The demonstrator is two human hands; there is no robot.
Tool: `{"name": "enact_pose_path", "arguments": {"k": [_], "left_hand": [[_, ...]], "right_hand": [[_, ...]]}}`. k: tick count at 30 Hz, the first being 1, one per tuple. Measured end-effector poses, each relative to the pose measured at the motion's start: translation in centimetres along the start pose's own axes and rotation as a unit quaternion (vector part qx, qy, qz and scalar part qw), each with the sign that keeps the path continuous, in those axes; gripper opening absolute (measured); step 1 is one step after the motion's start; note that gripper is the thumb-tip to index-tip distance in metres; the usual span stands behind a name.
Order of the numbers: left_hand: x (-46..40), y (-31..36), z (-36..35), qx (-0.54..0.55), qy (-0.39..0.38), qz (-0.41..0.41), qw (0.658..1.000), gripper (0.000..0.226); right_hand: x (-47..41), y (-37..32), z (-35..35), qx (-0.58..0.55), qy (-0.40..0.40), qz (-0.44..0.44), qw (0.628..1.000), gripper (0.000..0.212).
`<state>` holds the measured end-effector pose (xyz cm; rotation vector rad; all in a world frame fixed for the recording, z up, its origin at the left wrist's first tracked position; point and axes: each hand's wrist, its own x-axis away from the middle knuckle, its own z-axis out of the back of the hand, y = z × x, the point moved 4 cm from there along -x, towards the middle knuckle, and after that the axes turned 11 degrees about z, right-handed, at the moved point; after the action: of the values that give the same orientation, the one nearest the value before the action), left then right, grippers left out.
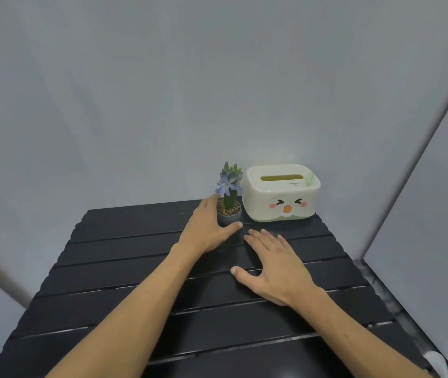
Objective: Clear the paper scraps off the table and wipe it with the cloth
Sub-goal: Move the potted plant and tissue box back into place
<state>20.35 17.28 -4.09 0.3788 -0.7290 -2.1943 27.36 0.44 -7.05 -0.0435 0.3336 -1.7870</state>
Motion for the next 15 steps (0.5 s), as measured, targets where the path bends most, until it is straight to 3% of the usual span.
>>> {"name": "enact_pose_path", "arguments": {"k": [15], "left_hand": [[4.9, -3.2, 2.4, 0.063, 0.058, 0.023, 0.996, 0.07]], "right_hand": [[0.1, -0.2, 0.3, -0.004, -0.006, -0.001, 1.0, 0.087]]}}
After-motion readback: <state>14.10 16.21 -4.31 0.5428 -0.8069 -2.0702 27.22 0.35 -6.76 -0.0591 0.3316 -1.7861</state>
